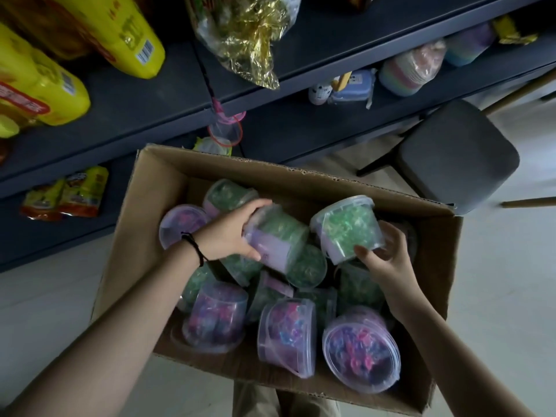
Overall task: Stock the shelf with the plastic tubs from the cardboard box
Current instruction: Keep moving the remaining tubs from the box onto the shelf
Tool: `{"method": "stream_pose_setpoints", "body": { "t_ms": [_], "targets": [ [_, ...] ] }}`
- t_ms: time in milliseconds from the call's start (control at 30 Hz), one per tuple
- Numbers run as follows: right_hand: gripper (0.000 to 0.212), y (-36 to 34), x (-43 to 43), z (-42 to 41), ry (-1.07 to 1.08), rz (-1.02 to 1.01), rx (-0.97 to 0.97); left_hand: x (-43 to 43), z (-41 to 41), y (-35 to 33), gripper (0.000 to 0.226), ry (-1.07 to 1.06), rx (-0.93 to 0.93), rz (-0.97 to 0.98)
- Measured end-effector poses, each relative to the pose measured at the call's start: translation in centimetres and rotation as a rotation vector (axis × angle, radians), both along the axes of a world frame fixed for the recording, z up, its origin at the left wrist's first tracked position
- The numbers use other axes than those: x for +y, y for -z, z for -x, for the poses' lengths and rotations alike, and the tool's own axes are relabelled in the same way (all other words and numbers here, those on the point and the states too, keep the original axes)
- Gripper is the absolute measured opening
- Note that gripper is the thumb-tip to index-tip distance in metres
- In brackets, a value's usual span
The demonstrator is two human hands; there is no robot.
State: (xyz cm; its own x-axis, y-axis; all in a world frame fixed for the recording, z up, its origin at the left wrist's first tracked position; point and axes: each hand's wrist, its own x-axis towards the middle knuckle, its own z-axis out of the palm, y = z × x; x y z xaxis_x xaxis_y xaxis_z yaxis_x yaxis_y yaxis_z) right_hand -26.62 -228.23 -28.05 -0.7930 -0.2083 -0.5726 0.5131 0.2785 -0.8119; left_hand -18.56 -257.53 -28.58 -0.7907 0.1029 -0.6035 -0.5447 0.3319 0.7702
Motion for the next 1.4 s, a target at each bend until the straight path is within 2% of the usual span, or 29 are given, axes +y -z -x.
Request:
{"method": "stream_pose_setpoints", "body": {
  "t_ms": [133, 200, 267, 300, 400, 433, 500, 533, 600, 667, 733, 867, 967, 1067, 1167, 1233, 1333, 1400],
  "targets": [
    [0.072, -0.3, 0.9, -0.7, -0.155, -0.025, -0.07, 2.1, -2.1, -1.0, 0.091, 0.287, -0.037, -0.103],
    [0.077, 0.2, 1.2, -1.5, -0.237, -0.049, -0.097, 3.4, -3.1, -0.6, 0.09, 0.259, -0.051, -0.193],
    [0.081, 0.8, 1.1, -2.2, -0.279, -0.076, -0.119, 4.4, -3.8, -0.5, 0.089, 0.091, -0.18, -0.255],
    [0.081, 1.1, 0.9, -2.5, -0.284, -0.077, -0.134, 5.1, -4.1, -0.6, 0.082, -0.016, -0.223, -0.21],
    [0.081, 1.5, 0.3, -3.1, -0.295, -0.056, -0.209, 7.8, -5.1, -0.3, 0.058, -0.348, -0.118, 0.233],
    [0.083, 1.4, 0.1, -3.2, -0.29, -0.041, -0.237, 8.9, -5.5, -0.2, 0.057, -0.459, -0.076, 0.385],
    [0.088, 1.2, -0.3, -3.4, -0.27, -0.019, -0.276, 11.0, -6.0, -0.1, 0.072, -0.697, -0.07, 0.579],
    [0.089, 1.1, -0.5, -3.4, -0.256, -0.021, -0.284, 11.9, -6.0, -0.2, 0.081, -0.822, -0.102, 0.575],
    [0.087, 0.9, -0.9, -3.3, -0.209, -0.046, -0.275, 13.1, -5.7, -0.2, 0.097, -0.995, -0.214, 0.427],
    [0.087, 1.0, -1.2, -3.1, -0.184, -0.098, -0.242, 13.7, -5.0, 0.3, 0.106, -0.999, -0.317, 0.32],
    [0.093, 1.1, -1.2, -2.8, -0.183, -0.126, -0.215, 13.7, -4.5, 0.8, 0.106, -1.0, -0.34, 0.28],
    [0.116, 0.7, -1.1, -2.2, -0.171, -0.144, -0.192, 13.2, -4.8, 0.6, 0.104, -1.103, -0.204, 0.162],
    [0.11, -0.3, -1.7, -2.2, -0.185, -0.093, -0.193, 12.4, -5.4, -1.7, 0.108, -1.211, -0.105, 0.158],
    [0.094, -3.2, -3.3, -2.3, -0.229, -0.044, -0.125, 10.7, -5.9, -5.7, 0.095, -1.278, -0.003, 0.137],
    [0.078, -8.9, -6.2, -2.0, -0.249, 0.029, -0.041, 8.3, -6.6, -11.1, 0.089, -1.306, 0.073, 0.134],
    [0.083, -14.0, -8.7, -1.7, -0.271, 0.099, -0.011, 6.4, -6.9, -15.7, 0.092, -1.352, 0.121, 0.13],
    [0.092, -22.6, -13.0, -1.4, -0.339, 0.231, 0.064, 3.0, -7.6, -22.9, 0.076, -1.391, 0.283, 0.208],
    [0.088, -28.5, -16.0, -1.9, -0.411, 0.289, 0.155, 0.3, -8.7, -28.0, 0.078, -1.432, 0.412, 0.194]
  ]
}}
